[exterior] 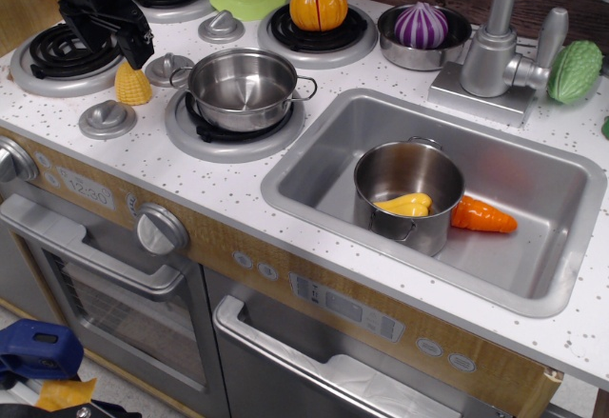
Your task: Put corn in pan which is on stove
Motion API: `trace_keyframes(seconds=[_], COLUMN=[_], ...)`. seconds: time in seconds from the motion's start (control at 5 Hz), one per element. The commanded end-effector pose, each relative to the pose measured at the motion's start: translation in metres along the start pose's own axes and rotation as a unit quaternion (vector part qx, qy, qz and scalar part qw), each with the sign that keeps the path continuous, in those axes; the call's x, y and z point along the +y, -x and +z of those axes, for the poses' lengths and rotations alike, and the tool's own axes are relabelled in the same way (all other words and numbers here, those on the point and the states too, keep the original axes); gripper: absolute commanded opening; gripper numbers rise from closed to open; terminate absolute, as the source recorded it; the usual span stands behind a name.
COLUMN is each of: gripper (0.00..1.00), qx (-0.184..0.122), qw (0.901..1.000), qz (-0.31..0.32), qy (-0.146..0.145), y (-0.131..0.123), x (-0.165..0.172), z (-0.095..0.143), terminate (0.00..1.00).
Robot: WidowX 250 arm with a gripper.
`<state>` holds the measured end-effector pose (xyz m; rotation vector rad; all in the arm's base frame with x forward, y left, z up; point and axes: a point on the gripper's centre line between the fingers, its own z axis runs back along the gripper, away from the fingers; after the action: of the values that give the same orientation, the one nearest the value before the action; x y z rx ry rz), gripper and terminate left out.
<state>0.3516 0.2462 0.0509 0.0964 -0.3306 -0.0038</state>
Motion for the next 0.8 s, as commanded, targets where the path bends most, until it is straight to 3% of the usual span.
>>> trace_keyframes(seconds=[0.0,0.4,0.6], gripper=[1.00,1.00,1.00], qx=[0.000,0.009,0.005], qw=[1.0000,0.9959,0.9969], qz=[0.000,0.029,0.029], qy=[0.000,0.085,0.073], y=[0.000,0.004,0.006], x=[0.000,0.014,0.012], z=[0.000,-0.019,-0.021], terminate=[0.00,0.00,0.00])
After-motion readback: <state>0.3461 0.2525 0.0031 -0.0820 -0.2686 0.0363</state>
